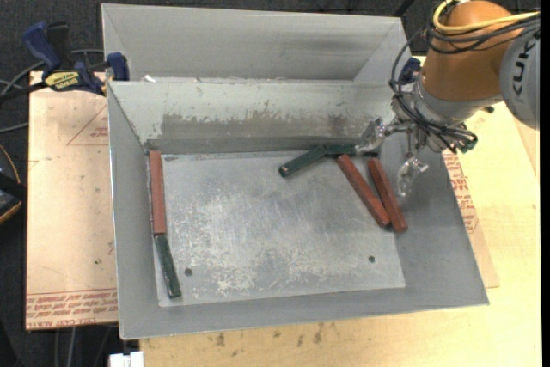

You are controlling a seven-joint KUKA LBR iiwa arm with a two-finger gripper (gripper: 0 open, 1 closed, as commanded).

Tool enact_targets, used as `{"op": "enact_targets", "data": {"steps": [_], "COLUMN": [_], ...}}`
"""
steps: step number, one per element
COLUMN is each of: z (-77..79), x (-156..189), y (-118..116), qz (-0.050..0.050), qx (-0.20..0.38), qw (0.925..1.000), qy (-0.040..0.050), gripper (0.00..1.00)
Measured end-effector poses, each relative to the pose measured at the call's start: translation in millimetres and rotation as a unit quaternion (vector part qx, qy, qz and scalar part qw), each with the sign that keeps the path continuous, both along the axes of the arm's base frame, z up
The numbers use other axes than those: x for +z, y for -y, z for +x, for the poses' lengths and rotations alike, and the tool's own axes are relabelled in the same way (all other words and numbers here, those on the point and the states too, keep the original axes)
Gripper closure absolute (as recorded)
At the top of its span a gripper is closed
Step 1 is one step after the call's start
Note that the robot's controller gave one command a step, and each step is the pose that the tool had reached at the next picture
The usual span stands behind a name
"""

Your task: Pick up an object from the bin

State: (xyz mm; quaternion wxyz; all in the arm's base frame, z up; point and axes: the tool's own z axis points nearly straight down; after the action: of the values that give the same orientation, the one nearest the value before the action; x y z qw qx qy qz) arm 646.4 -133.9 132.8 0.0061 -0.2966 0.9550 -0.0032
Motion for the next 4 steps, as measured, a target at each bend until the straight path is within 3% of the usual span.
{"op": "enact_targets", "data": {"steps": [1,2,3,4], "z": [7.9,8.0,-4.6,-2.2], "x": [-51,-51,-20,2], "y": [-3,-4,-5,-21], "qz": [0.006,0.006,0.003,0.000], "qx": [0.174,0.174,0.133,0.161], "qw": [0.9848,0.9848,0.9910,0.9870], "qy": [-0.0006,0.0002,-0.0065,-0.0025], "gripper": [1.00,1.00,1.00,1.00]}}
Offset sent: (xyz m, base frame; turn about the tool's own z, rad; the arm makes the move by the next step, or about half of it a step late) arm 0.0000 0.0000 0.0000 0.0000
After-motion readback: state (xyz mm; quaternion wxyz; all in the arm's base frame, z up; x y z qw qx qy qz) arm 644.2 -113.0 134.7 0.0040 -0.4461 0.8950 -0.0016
